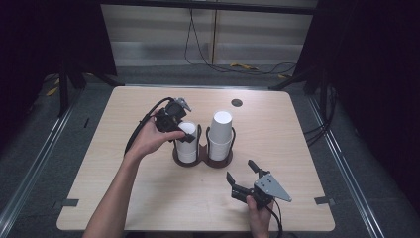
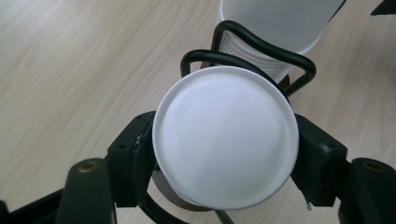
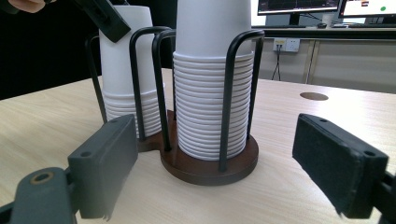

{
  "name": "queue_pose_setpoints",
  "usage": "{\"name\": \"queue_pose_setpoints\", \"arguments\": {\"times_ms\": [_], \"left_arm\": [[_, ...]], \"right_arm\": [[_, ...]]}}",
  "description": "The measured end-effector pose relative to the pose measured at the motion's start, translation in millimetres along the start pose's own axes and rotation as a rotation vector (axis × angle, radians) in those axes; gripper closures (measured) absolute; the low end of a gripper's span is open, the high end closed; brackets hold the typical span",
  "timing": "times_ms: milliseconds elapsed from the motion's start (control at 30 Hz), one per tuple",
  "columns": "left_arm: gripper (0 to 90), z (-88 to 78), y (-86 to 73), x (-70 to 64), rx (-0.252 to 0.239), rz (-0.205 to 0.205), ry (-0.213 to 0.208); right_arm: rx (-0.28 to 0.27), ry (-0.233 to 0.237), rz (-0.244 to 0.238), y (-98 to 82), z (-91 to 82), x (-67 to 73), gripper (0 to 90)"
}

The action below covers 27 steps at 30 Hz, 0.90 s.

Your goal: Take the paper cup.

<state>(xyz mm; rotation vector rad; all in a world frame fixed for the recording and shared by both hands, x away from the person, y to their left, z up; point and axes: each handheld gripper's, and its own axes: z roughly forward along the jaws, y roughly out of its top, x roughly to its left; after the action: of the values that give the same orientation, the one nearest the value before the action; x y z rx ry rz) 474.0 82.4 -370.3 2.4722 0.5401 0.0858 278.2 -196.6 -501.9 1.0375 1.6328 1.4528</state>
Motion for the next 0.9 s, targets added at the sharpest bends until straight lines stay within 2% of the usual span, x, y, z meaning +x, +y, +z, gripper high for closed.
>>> {"name": "queue_pose_setpoints", "arguments": {"times_ms": [267, 300, 400, 467, 633, 767, 833, 867, 900], "left_arm": [[31.9, -7.7, 1.8, -2.7, -0.02, -0.011, 0.004], [31.9, -8.7, 2.1, -2.3, -0.013, 0.003, 0.003], [32.0, -10.2, 1.8, -2.2, -0.025, -0.012, 0.001], [32.0, -10.6, 2.4, -2.5, -0.026, -0.002, 0.001], [32.1, -14.1, 2.3, -3.0, -0.052, -0.015, 0.001], [32.3, -17.8, 1.8, -2.5, -0.051, -0.002, 0.001], [32.4, -18.8, 1.6, -3.2, -0.065, -0.013, 0.002], [32.4, -20.4, 1.8, -2.5, -0.057, 0.004, 0.009], [32.4, -20.7, 1.7, -3.5, -0.068, -0.004, 0.009]], "right_arm": [[0.0, 0.001, 0.001, 0.0, 0.0, 0.1, 14.0], [-0.002, 0.0, 0.003, 0.0, 0.2, 0.2, 13.9], [-0.001, 0.0, 0.003, 0.0, 0.0, 0.3, 13.9], [-0.001, 0.0, 0.002, 0.0, 0.3, 0.4, 13.9], [0.001, 0.002, 0.004, 0.2, 0.2, 0.2, 13.9], [0.0, 0.002, 0.003, 0.2, 0.4, 0.4, 13.9], [0.002, 0.003, 0.003, 0.2, 0.3, 0.3, 14.0], [0.001, 0.004, 0.003, 0.2, 0.4, 0.3, 13.9], [0.001, 0.002, 0.002, 0.2, 0.4, 0.4, 13.9]]}}
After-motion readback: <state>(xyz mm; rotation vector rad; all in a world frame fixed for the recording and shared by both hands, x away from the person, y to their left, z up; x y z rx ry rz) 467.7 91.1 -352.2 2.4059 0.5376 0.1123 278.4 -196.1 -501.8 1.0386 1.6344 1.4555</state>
